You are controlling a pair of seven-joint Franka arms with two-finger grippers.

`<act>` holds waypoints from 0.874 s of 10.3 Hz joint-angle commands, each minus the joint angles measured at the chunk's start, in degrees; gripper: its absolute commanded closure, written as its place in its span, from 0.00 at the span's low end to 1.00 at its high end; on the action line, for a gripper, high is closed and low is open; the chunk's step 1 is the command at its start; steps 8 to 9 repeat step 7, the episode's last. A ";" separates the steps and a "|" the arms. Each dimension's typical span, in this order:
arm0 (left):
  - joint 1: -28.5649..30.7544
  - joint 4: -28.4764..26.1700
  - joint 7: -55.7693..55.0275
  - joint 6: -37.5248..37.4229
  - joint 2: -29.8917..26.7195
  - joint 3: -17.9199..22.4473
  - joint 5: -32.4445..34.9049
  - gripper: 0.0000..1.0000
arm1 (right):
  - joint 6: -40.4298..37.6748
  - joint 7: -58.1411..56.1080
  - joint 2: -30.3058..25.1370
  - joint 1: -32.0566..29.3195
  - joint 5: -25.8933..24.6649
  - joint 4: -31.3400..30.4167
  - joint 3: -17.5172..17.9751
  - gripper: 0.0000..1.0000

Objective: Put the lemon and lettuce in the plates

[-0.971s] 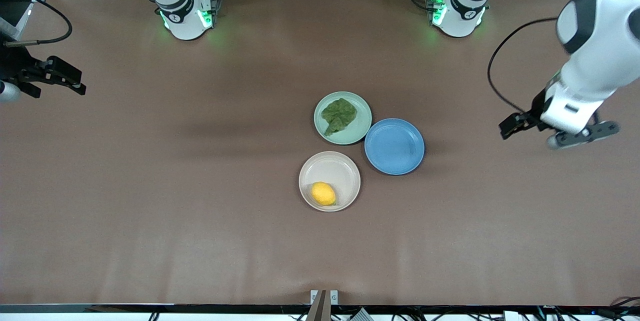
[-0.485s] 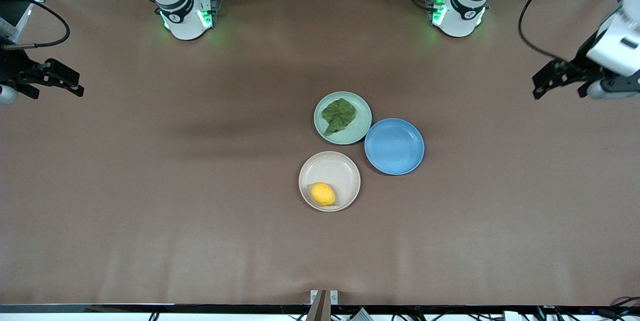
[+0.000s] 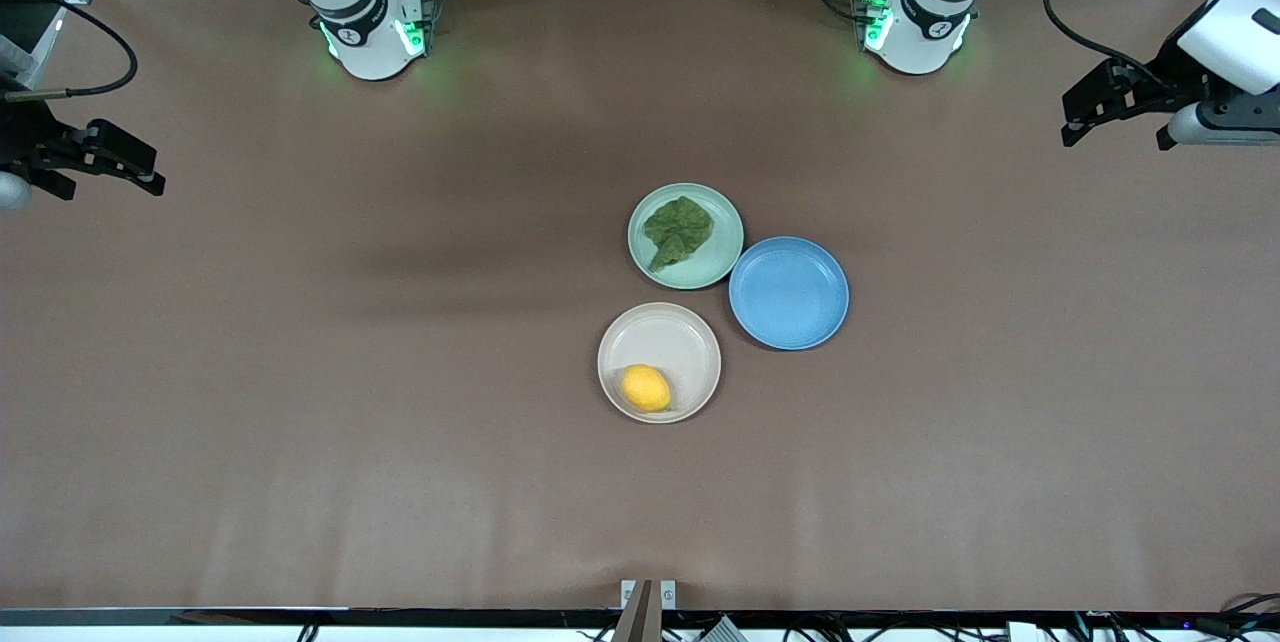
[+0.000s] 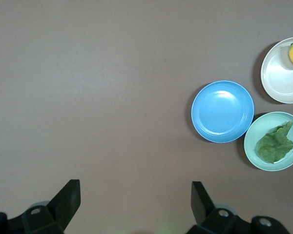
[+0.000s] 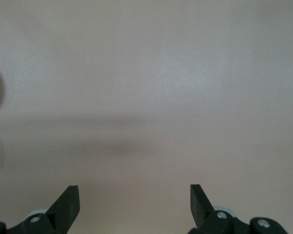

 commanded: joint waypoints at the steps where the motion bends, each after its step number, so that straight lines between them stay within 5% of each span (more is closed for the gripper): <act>1: 1.50 1.24 1.70 -1.47 0.44 -0.70 -1.30 0.00 | 0.99 0.13 -1.00 -0.35 -0.66 -1.40 0.09 0.00; 9: 1.41 1.33 1.70 -1.39 0.53 -0.62 -1.21 0.00 | 1.79 0.13 -0.91 -0.27 -0.66 -1.84 0.09 0.00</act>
